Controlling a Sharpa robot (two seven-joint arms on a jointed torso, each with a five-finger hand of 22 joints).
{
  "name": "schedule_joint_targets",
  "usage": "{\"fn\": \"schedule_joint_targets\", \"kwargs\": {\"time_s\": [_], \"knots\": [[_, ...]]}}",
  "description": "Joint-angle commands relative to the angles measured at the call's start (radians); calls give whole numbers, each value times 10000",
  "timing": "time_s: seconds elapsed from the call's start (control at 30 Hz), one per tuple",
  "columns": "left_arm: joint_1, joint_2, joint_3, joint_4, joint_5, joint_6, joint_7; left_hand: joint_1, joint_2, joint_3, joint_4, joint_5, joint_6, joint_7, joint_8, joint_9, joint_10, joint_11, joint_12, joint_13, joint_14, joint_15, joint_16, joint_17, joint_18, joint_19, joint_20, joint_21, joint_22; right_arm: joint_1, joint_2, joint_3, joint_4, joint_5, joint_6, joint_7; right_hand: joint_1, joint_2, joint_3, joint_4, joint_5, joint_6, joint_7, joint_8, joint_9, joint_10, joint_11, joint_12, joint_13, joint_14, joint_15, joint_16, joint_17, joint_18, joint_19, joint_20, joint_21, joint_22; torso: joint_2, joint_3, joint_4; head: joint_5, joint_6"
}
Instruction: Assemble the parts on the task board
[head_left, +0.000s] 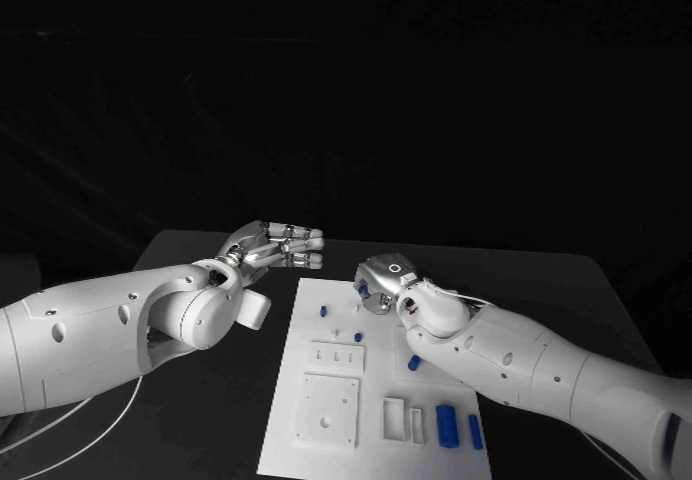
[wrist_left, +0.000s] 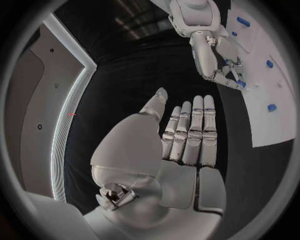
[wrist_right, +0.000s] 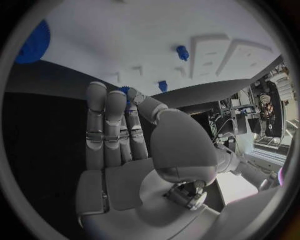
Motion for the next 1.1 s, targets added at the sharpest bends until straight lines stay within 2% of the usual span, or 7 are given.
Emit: {"fn": "schedule_joint_targets", "kwargs": {"time_s": [0.03,0.37,0.6,0.83,1.1], "knots": [[72,12,12,56,-56,151,61,-66,17,-26,-52,34,-18,-9,49,14,-57,35,24,12,-18,50,50,15,-57,-71,12,44,-16,5,54,0,-60,-185,3,-68,64,-22,41,22,62,54,-9,1,1,376,-341,49,32,22,-52,-36,9,129,47,5,-35,9,85,-30,40,12,24],[178,-2,13,132,-65,138,56,-66,17,-26,-52,34,-18,-9,49,14,-57,35,24,12,-18,50,50,15,-57,-71,12,44,-16,8,156,0,-290,-248,96,-98,58,-37,77,25,61,46,-5,0,1,362,-337,48,31,29,-52,-68,24,133,118,6,-296,293,175,-57,89,8,43],[201,-11,13,152,-69,135,52,-66,17,-26,-52,34,-18,-9,49,14,-57,35,24,12,-18,50,50,15,-57,-71,12,44,-16,26,132,0,-370,-285,125,-153,53,-44,98,24,62,41,-5,1,1,363,-336,49,32,31,-54,-67,34,131,160,4,-381,408,197,-53,75,-8,39],[207,-8,13,157,-71,144,47,-66,17,-26,-52,34,-18,-9,49,14,-57,35,24,12,-18,50,50,15,-57,-71,12,44,-16,43,121,0,-398,-348,106,-283,52,-56,122,20,62,38,-4,2,2,358,-334,50,32,28,-54,-73,36,132,175,3,-441,480,209,-50,94,-18,58],[211,3,13,158,-80,146,42,-66,16,-27,-52,34,-19,-9,49,14,-57,35,24,12,-18,50,49,15,-57,-71,12,45,-16,57,167,0,-485,-355,162,-303,34,-66,139,39,62,11,5,-1,-1,325,-325,49,32,28,-36,-107,23,125,190,20,-564,597,224,-64,103,-16,58]]}}
